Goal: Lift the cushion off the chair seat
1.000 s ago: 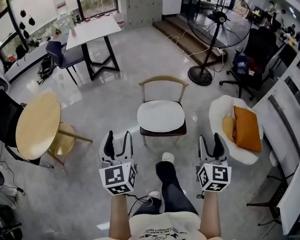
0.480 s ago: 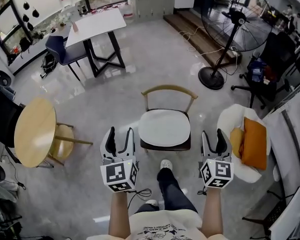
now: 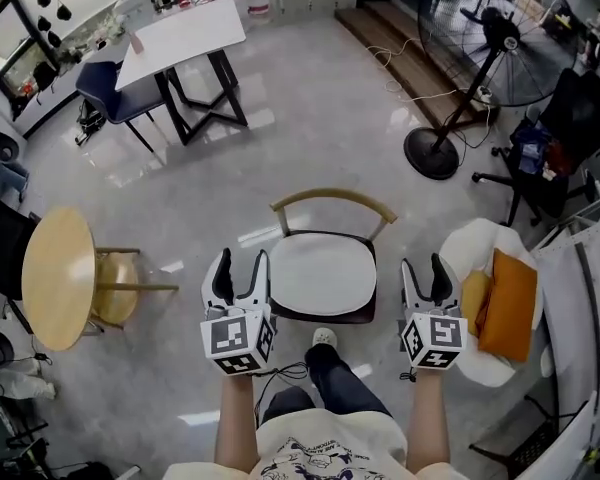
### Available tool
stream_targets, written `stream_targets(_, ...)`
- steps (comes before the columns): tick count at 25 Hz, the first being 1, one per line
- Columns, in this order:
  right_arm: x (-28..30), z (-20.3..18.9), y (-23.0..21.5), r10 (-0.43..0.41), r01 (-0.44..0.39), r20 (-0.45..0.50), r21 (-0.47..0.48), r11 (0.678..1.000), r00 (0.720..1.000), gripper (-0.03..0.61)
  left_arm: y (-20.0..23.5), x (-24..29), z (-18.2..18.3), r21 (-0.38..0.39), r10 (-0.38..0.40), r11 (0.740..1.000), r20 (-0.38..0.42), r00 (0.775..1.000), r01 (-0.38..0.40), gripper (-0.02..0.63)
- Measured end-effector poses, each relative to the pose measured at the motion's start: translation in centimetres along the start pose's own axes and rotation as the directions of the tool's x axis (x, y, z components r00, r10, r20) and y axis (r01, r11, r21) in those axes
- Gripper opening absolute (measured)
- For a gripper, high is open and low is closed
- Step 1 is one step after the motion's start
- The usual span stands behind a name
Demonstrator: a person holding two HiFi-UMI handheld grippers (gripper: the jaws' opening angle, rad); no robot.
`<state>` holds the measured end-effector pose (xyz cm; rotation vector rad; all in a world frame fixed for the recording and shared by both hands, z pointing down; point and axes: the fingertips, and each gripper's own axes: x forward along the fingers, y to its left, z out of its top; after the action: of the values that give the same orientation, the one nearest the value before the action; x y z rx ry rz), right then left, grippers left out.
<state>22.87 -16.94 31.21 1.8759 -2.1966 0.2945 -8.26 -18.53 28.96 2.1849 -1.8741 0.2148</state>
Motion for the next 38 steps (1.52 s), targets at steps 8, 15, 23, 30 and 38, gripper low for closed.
stream_targets(8,7.0,-5.4,-2.6,0.035,-0.033,-0.129,0.014,0.999,0.991,0.264,-0.3,7.6,-5.2,-0.006,0.009,1.0,-0.124,0.992,-0.01,0.259)
stream_targets(15,11.5,-12.3,-2.0,0.057,-0.041,-0.25,0.069,0.997,0.967,0.264,1.3,11.9,-11.8,-0.012,-0.009,1.0,-0.246,0.969,0.007,0.27)
stream_targets(23,16.5,-20.7,-0.4,0.062,-0.018,-0.362,0.123,0.992,0.93,0.265,4.4,17.0,-22.0,-0.039,-0.038,0.999,-0.4,0.916,0.025,0.276)
stream_targets(30,20.7,-30.3,-0.3,0.05,0.017,-0.482,0.132,0.991,0.875,0.265,7.3,20.9,-31.1,-0.102,-0.076,0.994,-0.51,0.857,0.028,0.276)
stream_targets(38,23.5,-41.8,-1.2,0.036,0.077,-0.593,0.165,0.983,0.805,0.265,9.8,25.3,-41.3,-0.169,-0.127,0.985,-0.582,0.803,0.034,0.285)
